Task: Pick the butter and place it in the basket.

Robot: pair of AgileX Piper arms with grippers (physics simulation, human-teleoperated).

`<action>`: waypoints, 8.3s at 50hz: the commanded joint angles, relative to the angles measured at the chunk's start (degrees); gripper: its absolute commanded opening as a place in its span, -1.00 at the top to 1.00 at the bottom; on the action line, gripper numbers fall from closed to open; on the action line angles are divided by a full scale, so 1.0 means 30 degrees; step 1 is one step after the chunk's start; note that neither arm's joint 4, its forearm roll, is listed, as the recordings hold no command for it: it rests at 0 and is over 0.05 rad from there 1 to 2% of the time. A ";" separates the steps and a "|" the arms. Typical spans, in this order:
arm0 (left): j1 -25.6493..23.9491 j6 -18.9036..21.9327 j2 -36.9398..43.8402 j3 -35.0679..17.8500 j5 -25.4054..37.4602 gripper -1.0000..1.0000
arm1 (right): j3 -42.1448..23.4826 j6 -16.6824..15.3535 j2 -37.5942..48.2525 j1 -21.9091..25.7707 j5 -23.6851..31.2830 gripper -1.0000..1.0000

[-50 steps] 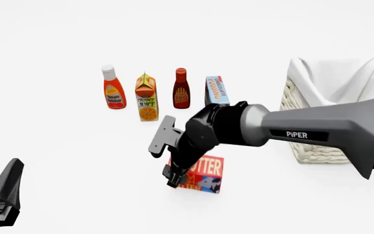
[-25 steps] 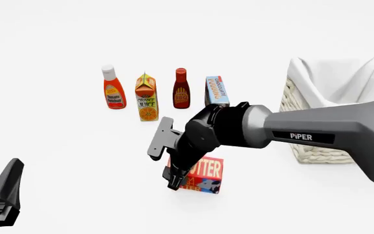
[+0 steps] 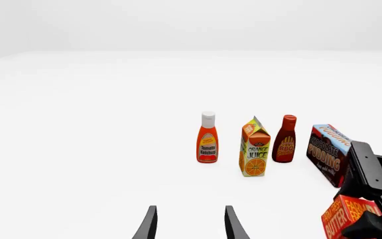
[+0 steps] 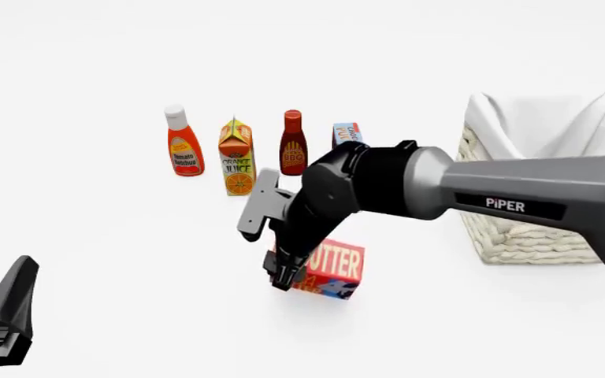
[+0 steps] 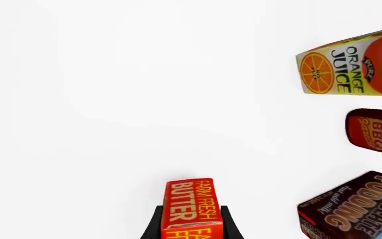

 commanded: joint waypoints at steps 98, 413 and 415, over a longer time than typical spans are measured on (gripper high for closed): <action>0.0000 0.0000 0.0000 0.0000 0.0000 -1.00 | -0.6454 0.1854 -0.2877 -0.0211 -0.3330 1.00; 0.0000 0.0000 0.0000 0.0000 0.0000 -1.00 | -0.4813 1.1142 -0.2117 -1.8453 -1.4463 1.00; 0.0000 0.0000 0.0000 0.0000 0.0000 -1.00 | -0.4896 1.1146 -0.2069 -1.8529 -1.4424 1.00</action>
